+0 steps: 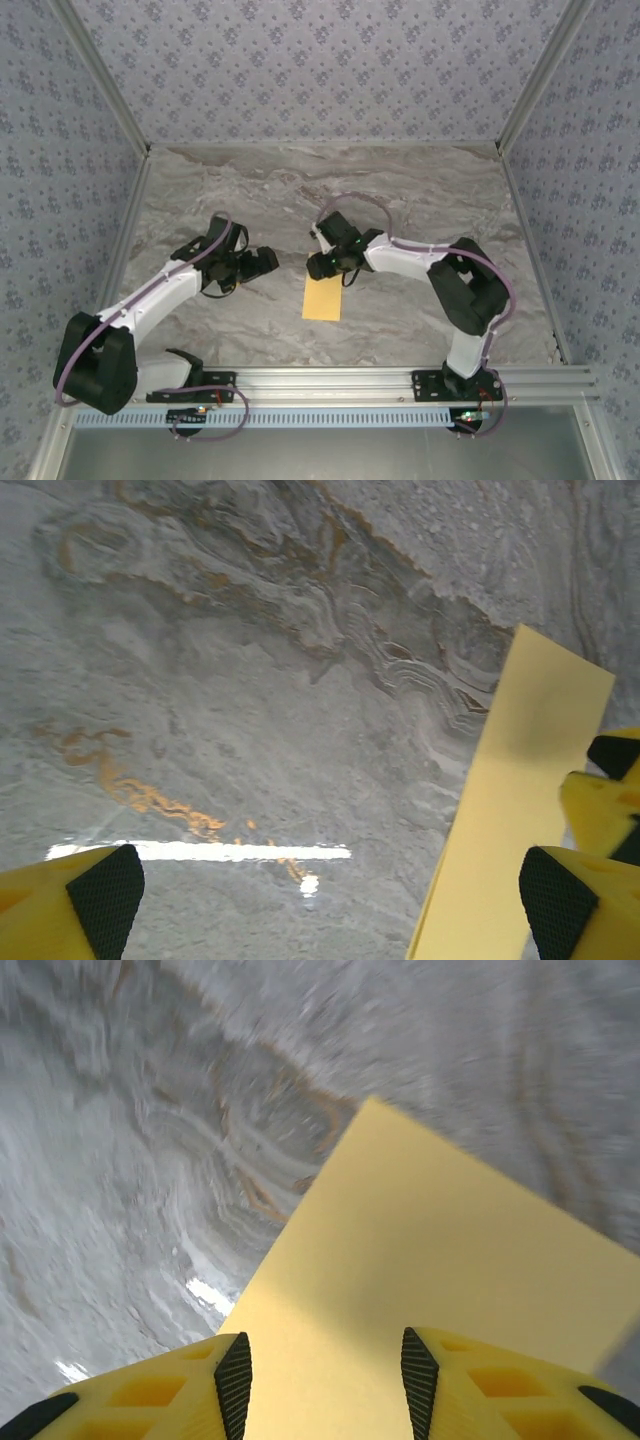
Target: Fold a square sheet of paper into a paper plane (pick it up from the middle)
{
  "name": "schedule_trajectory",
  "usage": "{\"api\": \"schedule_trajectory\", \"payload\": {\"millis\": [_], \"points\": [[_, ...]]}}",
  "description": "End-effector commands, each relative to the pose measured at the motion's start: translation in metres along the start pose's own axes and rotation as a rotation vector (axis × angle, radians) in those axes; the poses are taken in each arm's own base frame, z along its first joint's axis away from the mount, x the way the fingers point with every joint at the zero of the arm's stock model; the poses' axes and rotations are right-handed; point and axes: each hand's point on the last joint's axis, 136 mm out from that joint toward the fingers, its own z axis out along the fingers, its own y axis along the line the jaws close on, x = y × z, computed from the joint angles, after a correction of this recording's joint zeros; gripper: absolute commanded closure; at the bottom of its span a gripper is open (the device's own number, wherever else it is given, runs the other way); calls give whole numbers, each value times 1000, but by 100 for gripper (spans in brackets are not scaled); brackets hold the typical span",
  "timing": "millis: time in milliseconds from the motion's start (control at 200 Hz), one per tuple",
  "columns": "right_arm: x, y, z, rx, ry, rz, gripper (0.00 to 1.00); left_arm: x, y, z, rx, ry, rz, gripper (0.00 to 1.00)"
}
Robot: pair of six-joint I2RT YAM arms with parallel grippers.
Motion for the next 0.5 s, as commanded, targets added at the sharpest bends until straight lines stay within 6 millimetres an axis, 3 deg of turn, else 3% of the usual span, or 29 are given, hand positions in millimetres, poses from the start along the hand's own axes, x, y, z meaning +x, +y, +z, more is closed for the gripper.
{"api": "schedule_trajectory", "payload": {"millis": [0, 75, 230, 495], "points": [[3, -35, -7, 89, -5, 238, 54, 3, -22, -1, 130, 26, -23, 1], [-2, -46, 0, 88, -12, 294, 56, 7, -30, 1, 174, 53, -37, 1], [-15, -45, 15, 61, 14, 310, 65, 18, -40, 7, 229, 108, -61, 1], [-2, -64, 27, 128, 64, 352, 68, 37, -49, 15, 235, 168, -58, 1]]}}
